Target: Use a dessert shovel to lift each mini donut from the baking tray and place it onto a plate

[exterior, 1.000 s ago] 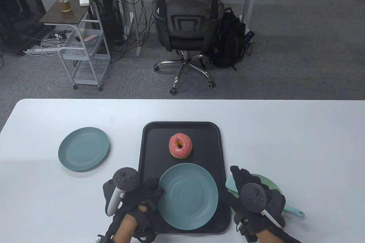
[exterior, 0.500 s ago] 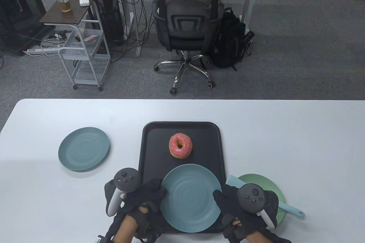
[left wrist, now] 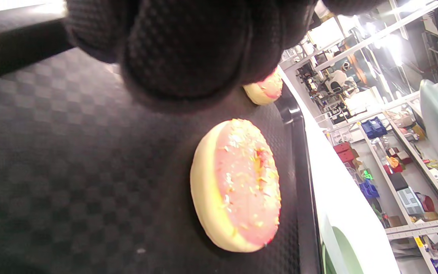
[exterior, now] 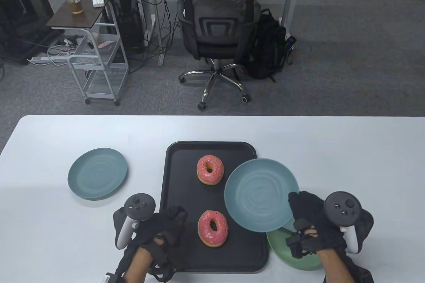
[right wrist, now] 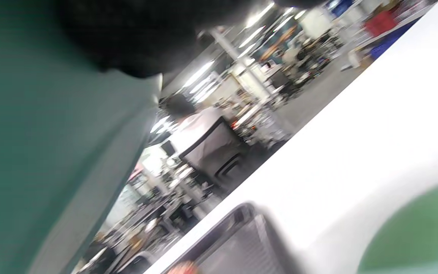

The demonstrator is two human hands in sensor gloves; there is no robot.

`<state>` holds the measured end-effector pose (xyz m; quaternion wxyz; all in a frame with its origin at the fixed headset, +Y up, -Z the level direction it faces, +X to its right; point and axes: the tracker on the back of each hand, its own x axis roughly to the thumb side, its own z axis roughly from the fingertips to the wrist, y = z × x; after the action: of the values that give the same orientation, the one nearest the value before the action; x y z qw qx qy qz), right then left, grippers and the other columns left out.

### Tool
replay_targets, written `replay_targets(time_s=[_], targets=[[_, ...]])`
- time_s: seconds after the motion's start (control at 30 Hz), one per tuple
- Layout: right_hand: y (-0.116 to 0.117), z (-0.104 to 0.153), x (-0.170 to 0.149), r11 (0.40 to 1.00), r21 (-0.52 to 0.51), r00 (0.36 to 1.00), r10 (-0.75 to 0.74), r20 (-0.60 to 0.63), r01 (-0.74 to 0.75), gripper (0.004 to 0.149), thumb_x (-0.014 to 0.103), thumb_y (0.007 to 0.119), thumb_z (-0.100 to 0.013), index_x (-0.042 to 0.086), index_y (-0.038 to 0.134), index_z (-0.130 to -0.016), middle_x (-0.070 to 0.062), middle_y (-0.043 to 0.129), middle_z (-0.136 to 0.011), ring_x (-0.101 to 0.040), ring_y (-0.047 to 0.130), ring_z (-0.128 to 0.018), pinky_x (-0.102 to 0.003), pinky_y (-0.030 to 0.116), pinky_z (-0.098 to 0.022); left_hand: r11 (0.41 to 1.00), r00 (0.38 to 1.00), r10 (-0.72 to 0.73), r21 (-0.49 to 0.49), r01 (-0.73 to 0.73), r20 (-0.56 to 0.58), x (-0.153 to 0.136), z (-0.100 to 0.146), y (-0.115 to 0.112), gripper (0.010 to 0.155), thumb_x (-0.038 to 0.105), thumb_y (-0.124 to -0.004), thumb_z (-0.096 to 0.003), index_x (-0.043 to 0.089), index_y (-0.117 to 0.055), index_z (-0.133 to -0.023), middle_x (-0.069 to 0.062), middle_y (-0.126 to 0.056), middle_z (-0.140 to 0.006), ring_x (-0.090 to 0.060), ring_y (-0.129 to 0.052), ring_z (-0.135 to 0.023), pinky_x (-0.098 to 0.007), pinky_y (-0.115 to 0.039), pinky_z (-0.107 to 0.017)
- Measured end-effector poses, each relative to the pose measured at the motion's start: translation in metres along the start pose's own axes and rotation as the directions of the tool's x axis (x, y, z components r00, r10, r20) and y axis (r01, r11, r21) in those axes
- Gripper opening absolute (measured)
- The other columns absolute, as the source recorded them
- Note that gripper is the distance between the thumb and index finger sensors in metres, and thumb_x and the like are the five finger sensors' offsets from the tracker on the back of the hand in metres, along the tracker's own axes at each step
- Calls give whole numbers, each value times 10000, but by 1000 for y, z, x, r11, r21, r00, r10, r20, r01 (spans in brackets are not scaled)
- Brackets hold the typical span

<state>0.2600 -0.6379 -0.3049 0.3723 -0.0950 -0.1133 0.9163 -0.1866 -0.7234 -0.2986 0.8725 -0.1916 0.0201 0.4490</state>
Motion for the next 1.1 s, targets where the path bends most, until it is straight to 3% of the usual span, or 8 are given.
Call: replay_targets(time_s=[0.17,0.4,0.9,1.1], targets=[[-9,-55,-20,994,0,979,106,-175,-108,436,465,764,-455,63,925,-397,-21,908,-97,-202,826,8,-410,764,-76,1000,1000,17,-2,-17,-13,-4,-2,4,483,514,-694,-435,297,-729,-866,-25,-954,-639,-193,-1085,-317,-445,-860,-457],[9,-112,-43,967,99,890,255,-377,-235,442,451,733,-462,51,920,-470,-32,919,-144,-201,831,-22,-409,763,-96,1000,999,2,1,-2,-36,-8,-6,6,483,513,-694,-436,297,-727,-867,-28,-952,-642,-197,-1085,-321,-447,-857,-460],[59,-149,-73,946,213,832,316,-455,-243,446,435,719,-464,41,914,-537,-46,930,-195,-212,843,-64,-420,766,-134,1000,997,11,-5,-11,-72,-16,-11,10,482,506,-697,-440,300,-727,-874,-37,-945,-655,-207,-1080,-342,-458,-845,-474],[69,-154,-93,912,268,774,407,-485,-312,443,439,726,-461,49,926,-527,-41,935,-182,-215,848,-58,-422,769,-132,1000,997,-17,-12,17,-76,-14,-12,6,486,506,-697,-440,298,-720,-878,-37,-941,-661,-231,-1075,-347,-459,-842,-478]])
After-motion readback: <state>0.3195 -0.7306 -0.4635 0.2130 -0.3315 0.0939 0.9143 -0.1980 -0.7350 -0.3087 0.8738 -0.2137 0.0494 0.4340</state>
